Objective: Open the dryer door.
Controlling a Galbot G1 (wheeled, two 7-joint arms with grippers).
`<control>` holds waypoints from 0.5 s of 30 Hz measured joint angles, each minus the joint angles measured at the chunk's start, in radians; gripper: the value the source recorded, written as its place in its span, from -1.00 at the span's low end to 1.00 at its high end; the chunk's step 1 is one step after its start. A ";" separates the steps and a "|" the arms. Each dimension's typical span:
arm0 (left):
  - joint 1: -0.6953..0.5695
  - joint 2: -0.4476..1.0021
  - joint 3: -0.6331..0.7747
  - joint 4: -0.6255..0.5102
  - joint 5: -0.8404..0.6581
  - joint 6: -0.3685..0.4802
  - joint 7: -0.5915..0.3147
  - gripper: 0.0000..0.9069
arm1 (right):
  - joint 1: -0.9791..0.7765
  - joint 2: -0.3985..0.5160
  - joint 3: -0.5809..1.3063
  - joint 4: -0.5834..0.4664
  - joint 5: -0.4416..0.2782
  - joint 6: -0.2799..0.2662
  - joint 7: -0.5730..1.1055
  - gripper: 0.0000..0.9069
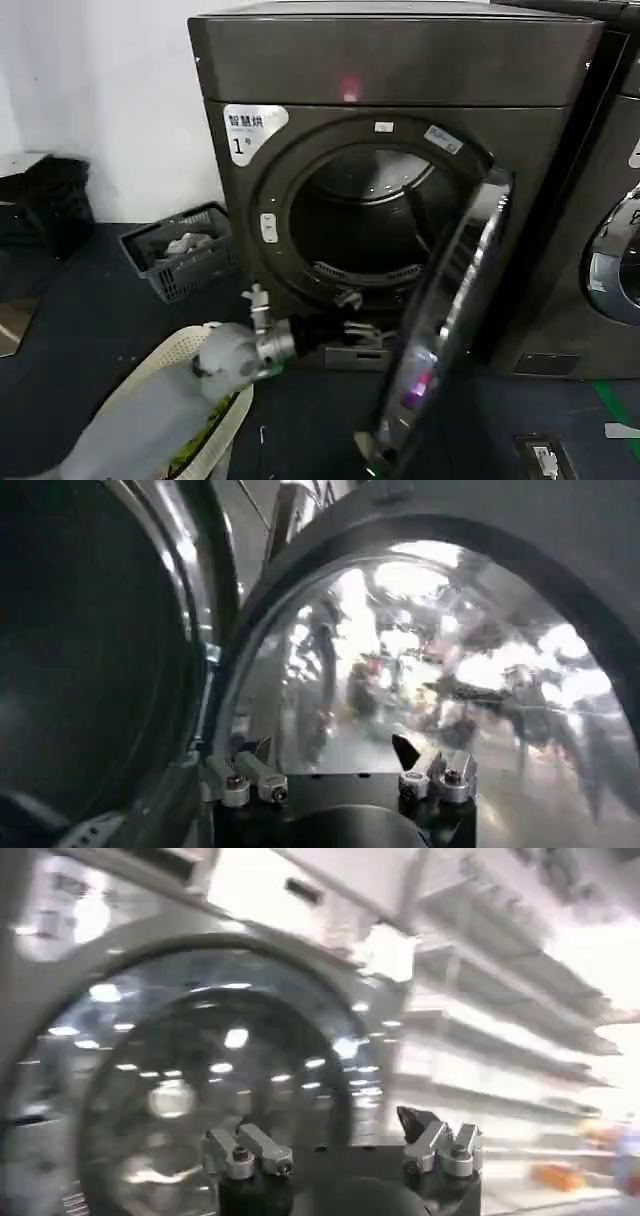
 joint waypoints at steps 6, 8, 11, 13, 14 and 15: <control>-0.050 -0.052 0.081 0.031 0.007 -0.038 -0.029 1.00 | -0.049 -0.008 0.095 0.008 0.000 -0.027 0.043 1.00; -0.066 -0.069 0.102 0.046 0.019 -0.050 -0.037 1.00 | -0.060 -0.009 0.118 0.010 0.000 -0.040 0.062 1.00; -0.088 -0.100 0.130 0.074 0.024 -0.058 -0.059 1.00 | -0.076 -0.012 0.151 0.013 -0.002 -0.073 0.092 1.00; -0.100 -0.119 0.143 0.089 0.025 -0.058 -0.074 1.00 | -0.084 -0.016 0.172 0.008 -0.007 -0.085 0.104 1.00; -0.105 -0.129 0.150 0.098 0.029 -0.058 -0.080 1.00 | -0.088 -0.017 0.181 0.004 -0.008 -0.086 0.104 1.00; -0.111 -0.140 0.156 0.107 0.033 -0.059 -0.084 1.00 | -0.091 -0.018 0.190 -0.001 -0.009 -0.084 0.104 1.00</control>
